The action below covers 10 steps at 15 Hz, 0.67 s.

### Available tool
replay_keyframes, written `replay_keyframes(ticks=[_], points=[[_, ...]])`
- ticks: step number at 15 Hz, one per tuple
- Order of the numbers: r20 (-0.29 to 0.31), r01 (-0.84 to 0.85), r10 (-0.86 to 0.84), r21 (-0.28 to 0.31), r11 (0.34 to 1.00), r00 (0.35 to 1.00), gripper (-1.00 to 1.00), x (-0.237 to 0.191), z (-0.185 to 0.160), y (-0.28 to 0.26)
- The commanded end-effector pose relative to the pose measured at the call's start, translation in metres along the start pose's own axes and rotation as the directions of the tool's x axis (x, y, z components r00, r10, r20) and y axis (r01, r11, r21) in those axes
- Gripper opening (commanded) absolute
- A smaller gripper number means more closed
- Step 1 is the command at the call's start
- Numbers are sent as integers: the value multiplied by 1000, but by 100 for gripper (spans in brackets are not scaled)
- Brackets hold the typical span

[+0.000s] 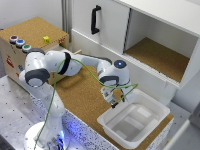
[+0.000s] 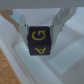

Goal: Place the purple object inside the box

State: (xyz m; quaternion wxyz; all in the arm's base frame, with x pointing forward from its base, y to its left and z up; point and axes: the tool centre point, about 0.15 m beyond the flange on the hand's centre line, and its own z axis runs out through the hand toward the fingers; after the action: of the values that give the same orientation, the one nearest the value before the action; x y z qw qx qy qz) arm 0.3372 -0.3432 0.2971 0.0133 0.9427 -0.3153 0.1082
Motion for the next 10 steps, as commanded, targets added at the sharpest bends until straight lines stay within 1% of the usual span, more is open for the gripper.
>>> replay_keyframes(ticks=[1,2,4,5,8,10], points=[[152,-187,199,-89,978,968,-100,46,61,50],[152,-220,234,-99,970,960,-100,50,66,60],[168,-280,293,-100,955,941,-100,56,78,70],[181,-310,321,-86,947,930,-100,57,83,70],[211,-384,391,-76,920,896,-100,53,101,63],[223,-409,413,-64,910,883,-100,49,106,57]])
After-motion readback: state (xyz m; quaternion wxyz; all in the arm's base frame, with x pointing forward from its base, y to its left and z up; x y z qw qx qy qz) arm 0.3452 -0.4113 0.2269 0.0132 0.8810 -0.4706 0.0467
